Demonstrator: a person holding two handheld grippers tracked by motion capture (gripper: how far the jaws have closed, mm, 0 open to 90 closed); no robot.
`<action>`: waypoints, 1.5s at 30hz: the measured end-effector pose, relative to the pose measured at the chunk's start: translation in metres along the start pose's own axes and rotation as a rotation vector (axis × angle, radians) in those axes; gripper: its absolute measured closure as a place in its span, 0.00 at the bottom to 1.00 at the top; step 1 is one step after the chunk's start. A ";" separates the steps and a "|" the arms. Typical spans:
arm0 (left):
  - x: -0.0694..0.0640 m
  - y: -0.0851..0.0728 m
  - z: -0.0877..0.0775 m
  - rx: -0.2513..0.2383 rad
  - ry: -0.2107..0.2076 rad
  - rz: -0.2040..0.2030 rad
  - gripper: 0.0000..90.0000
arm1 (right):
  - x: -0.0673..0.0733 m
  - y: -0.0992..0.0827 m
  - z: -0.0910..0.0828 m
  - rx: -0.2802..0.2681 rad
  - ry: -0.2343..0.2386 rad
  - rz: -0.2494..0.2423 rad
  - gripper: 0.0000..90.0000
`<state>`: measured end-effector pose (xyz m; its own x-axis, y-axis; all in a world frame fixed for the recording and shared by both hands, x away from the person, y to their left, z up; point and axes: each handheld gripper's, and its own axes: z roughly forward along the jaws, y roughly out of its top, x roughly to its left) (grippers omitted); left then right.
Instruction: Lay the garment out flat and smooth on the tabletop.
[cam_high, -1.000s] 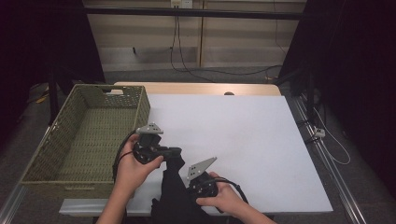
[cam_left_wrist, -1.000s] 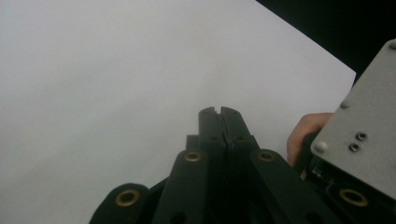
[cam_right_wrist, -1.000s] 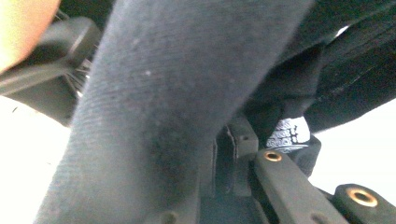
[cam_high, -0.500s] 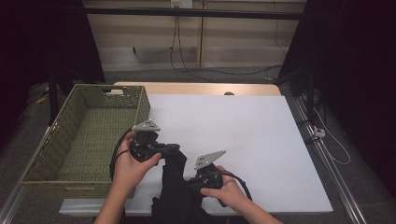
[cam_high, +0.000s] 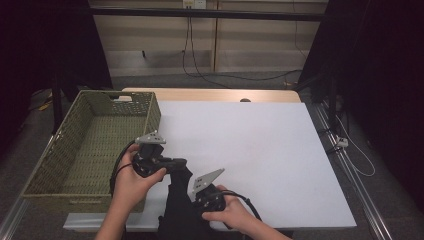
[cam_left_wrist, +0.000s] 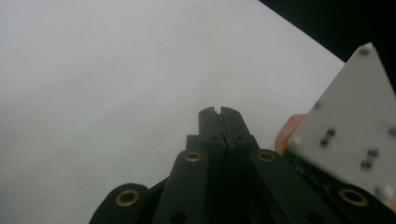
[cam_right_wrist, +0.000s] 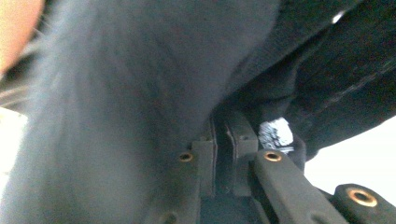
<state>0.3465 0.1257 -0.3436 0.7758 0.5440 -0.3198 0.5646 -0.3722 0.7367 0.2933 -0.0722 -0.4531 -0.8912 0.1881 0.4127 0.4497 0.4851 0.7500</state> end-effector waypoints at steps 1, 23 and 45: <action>0.002 0.002 0.000 -0.010 -0.009 -0.011 0.98 | -0.001 0.000 -0.009 -0.025 -0.024 0.019 0.94; 0.020 0.063 0.009 -0.116 0.018 0.023 0.98 | -0.051 0.020 -0.216 -0.510 -0.605 0.166 0.94; 0.009 0.111 0.015 -0.173 0.043 0.070 0.98 | -0.055 0.045 -0.316 -0.594 -0.972 0.137 0.94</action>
<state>0.4202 0.0780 -0.2730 0.7968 0.5540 -0.2414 0.4500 -0.2774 0.8488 0.3812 -0.3303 -0.2790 -0.3855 0.9135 0.1300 0.2730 -0.0216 0.9618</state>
